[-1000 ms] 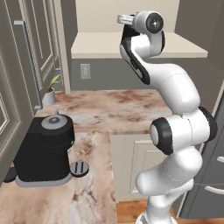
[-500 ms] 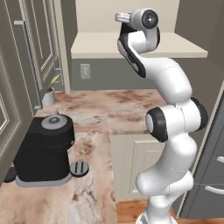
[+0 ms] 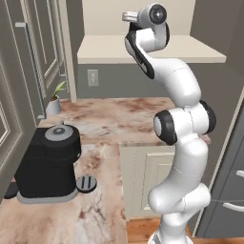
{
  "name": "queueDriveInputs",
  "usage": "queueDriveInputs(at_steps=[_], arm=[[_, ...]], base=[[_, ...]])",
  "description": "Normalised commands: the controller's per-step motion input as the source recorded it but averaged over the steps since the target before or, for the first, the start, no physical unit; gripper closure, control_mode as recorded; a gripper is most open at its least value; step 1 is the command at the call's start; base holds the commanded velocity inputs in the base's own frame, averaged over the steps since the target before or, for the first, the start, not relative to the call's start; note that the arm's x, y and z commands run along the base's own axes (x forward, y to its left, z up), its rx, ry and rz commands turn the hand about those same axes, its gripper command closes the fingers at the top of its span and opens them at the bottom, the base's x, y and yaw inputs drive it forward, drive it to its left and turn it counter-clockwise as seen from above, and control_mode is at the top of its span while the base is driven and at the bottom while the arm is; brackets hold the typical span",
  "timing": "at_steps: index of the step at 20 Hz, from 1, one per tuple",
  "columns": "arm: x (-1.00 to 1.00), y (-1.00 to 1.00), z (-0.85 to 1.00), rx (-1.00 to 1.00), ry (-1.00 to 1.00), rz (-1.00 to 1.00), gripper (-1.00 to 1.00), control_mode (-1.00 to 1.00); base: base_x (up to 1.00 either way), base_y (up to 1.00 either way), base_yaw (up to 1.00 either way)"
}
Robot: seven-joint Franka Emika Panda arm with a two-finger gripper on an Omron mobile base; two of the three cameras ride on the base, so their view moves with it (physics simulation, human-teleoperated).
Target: Pick the water bottle from the counter and place it in the open cabinet.
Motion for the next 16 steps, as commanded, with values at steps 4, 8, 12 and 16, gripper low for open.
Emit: queueDriveInputs(at_steps=[4, 8, 12, 16], arm=[[0.46, 0.1, -0.31, -0.02, 0.09, 0.0, 1.0, -1.0], [0.41, 0.13, -0.39, -0.06, 0.07, 0.0, 1.0, -1.0], [0.35, 0.19, -0.49, -0.06, 0.04, 0.0, 1.0, -1.0], [0.36, 0.11, -0.44, -0.02, 0.0, 0.0, 1.0, -1.0]], base=[[0.0, 0.0, 0.0], [0.0, 0.0, 0.0], [0.0, 0.0, 0.0], [0.0, 0.0, 0.0]])
